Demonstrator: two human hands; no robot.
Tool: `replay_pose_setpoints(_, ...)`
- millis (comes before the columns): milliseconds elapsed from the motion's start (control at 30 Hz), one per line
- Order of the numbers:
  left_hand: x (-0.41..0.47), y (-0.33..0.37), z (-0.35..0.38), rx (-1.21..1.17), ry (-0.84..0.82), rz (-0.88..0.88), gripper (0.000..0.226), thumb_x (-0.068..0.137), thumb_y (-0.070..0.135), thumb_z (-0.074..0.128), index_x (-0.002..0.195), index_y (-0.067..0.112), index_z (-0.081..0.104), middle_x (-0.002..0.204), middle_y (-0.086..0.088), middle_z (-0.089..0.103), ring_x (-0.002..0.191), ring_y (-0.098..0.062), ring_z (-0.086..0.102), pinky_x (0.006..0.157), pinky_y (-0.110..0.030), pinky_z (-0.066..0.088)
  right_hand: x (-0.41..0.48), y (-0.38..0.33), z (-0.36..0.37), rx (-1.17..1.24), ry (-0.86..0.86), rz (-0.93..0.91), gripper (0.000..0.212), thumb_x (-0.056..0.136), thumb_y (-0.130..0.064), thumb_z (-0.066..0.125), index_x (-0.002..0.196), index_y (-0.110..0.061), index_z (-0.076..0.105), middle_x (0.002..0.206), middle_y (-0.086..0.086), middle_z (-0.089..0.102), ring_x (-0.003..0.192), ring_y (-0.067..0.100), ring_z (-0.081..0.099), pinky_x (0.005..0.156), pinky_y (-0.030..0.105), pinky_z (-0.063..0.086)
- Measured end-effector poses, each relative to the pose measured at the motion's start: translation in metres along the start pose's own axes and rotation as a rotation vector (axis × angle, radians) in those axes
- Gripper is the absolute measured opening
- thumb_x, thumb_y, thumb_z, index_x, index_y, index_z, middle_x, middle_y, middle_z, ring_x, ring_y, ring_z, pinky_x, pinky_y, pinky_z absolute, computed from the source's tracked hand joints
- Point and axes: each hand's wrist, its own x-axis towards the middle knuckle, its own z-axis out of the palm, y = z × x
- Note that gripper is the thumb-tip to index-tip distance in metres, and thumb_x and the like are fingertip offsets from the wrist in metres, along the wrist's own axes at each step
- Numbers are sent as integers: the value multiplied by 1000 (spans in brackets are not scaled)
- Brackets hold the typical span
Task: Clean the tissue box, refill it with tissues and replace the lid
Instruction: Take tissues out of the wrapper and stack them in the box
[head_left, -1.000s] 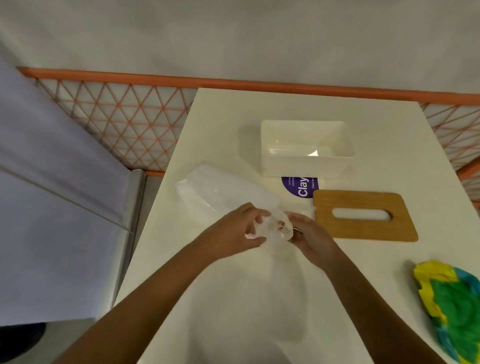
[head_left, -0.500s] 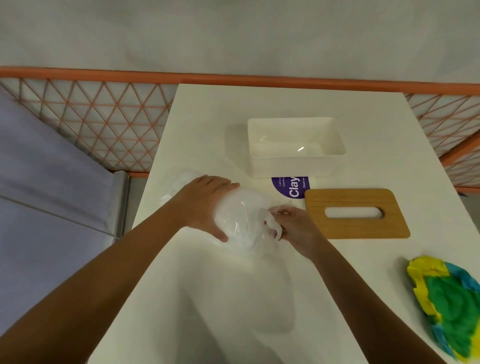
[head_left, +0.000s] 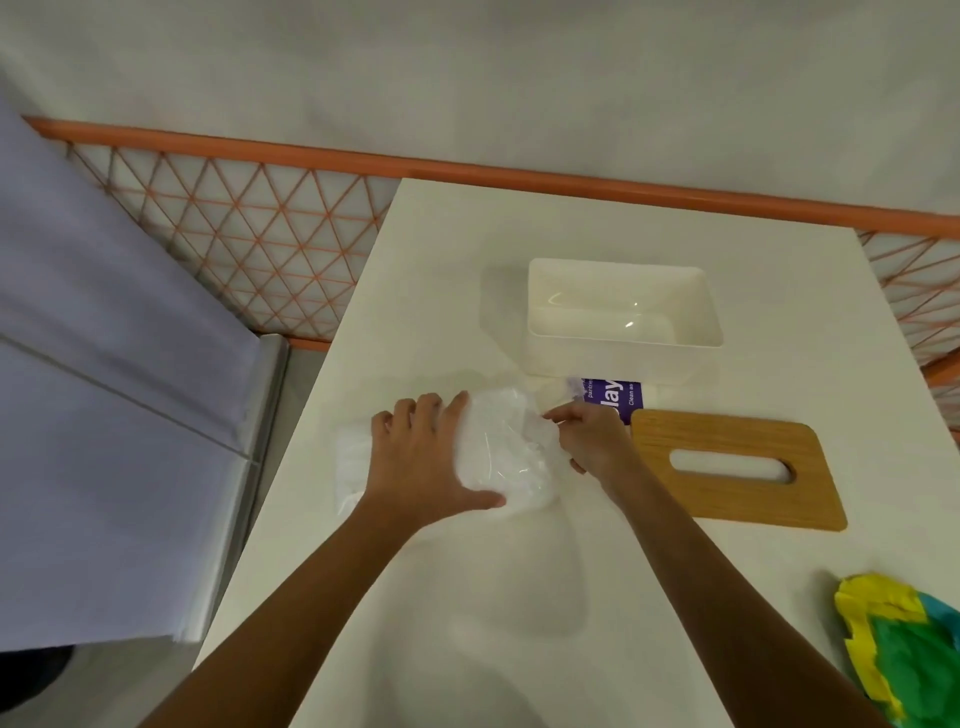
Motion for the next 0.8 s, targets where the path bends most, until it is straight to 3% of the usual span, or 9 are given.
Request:
replay_pose_setpoints(167,-4,-5,6,-16,91,-14,115,42,92,36,131,20,47,120,-8,58,103,-31,57,86,-47,45,-2,-5,-4,-21,-19,-151,22,92,-4,49,103,-7,67,90,-3,56,66,4,48,45,-1,35)
replay_pose_setpoints(267,-8,-11,8,-48,120,11,112,42,92,34,130,23,43,121,-8,57,105,-33,57,94,-53,42,-5,-5,-10,42,-21,-208,21,89,1,49,96,-5,68,93,1,57,71,8,47,52,3,36)
replay_pose_setpoints(467,-16,-19,16,-117,128,65,106,43,89,45,129,28,34,122,-7,56,109,-33,55,97,-53,42,5,18,-20,291,-74,-33,35,85,5,46,75,-24,64,92,1,62,82,15,55,69,20,43)
replay_pose_setpoints(600,-18,-19,19,-130,143,69,105,42,88,46,127,26,39,119,-7,57,106,-33,57,95,-53,44,4,25,-20,268,-148,43,30,85,6,44,79,-16,63,78,3,62,67,15,55,59,23,44)
replay_pose_setpoints(700,-20,-21,17,-121,138,61,105,44,89,44,129,27,39,121,-6,57,108,-31,56,96,-51,45,4,21,-26,494,-208,13,27,86,8,47,77,-12,62,77,4,62,69,16,57,63,26,47)
replay_pose_setpoints(800,-21,-22,17,-131,130,50,105,44,90,43,129,28,37,123,-5,57,110,-31,56,96,-50,44,6,24,-30,633,-233,79,21,88,6,50,79,-10,61,74,3,63,63,13,58,55,21,49)
